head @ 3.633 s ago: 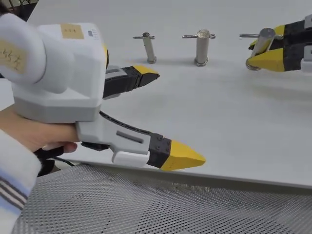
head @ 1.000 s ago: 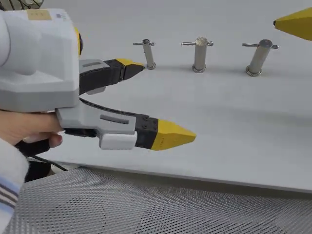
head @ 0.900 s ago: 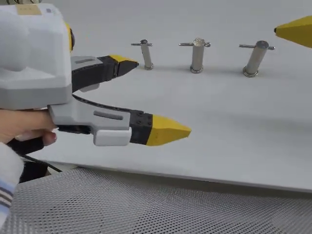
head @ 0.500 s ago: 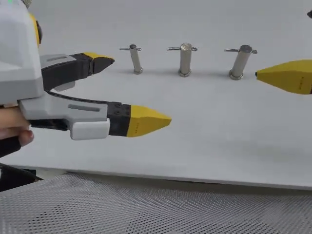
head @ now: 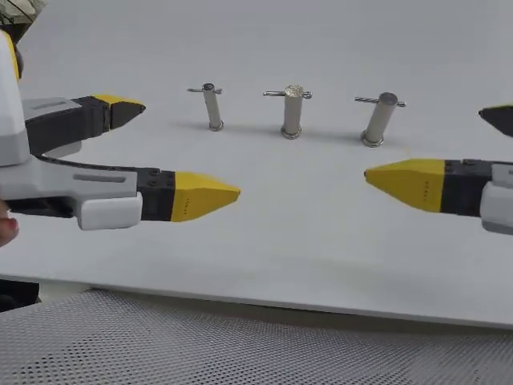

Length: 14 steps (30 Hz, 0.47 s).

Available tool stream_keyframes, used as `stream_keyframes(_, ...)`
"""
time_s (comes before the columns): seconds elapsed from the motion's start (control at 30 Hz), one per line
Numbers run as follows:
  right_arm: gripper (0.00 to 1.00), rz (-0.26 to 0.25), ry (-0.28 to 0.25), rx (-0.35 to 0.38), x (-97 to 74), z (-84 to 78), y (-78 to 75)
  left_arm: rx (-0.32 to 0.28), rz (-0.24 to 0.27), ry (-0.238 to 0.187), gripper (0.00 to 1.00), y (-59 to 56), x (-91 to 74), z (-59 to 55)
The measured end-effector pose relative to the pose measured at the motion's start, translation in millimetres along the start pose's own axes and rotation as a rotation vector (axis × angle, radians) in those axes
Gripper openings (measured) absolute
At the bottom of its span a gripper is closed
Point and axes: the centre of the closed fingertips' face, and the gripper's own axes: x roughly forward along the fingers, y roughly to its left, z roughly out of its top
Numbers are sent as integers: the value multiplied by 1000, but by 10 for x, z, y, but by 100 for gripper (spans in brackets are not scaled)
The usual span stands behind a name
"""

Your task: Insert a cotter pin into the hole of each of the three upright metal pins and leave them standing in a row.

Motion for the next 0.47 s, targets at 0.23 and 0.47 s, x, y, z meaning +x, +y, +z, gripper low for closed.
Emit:
stream_keyframes(0.23, 98, 15, 18, 50, 39, -85, 93, -15, 19, 12, 97, 83, -12, -50)
stream_keyframes(0.47, 98, -7, 43, 75, 68, -136, 57, -30, 29, 62, 98, 115, 26, -174)
